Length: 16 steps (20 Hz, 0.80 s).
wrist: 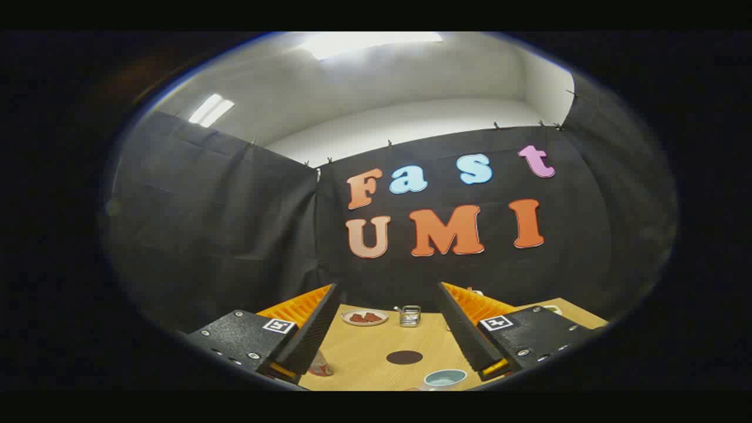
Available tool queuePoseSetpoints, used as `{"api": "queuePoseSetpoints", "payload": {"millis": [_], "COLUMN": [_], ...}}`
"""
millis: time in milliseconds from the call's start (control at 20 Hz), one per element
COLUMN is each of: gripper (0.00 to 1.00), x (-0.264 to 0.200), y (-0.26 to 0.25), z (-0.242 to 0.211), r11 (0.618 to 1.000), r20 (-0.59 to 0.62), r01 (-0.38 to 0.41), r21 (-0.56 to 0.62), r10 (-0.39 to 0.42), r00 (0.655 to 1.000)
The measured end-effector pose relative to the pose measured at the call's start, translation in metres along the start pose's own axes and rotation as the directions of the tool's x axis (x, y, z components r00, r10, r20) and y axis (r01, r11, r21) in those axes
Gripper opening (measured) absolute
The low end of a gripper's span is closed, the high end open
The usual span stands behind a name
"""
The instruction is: Take the bottle from table, then pour the juice into the cup, finally place the bottle on the coaster
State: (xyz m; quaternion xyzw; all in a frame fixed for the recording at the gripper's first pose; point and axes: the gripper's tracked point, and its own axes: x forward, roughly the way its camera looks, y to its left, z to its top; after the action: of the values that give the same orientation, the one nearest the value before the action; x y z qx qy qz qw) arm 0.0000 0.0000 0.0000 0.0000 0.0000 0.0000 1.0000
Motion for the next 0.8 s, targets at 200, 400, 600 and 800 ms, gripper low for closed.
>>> {"api": "queuePoseSetpoints", "payload": {"millis": [200,400,600,800], "gripper": [0.98,0.98,0.98,0.98], "x": [-0.004,-0.005,-0.004,-0.005], "y": [0.001,0.001,0.007,0.015], "z": [0.003,0.004,-0.005,-0.01], "r11": [1.0,1.0,1.0,1.0], "r20": [0.004,0.012,-0.006,-0.01], "r01": [-0.002,-0.002,-0.009,-0.018], "r21": [-0.007,-0.004,0.007,0.012], "r10": [0.002,0.002,0.009,0.018], "r00": [1.0,1.0,1.0,1.0]}}
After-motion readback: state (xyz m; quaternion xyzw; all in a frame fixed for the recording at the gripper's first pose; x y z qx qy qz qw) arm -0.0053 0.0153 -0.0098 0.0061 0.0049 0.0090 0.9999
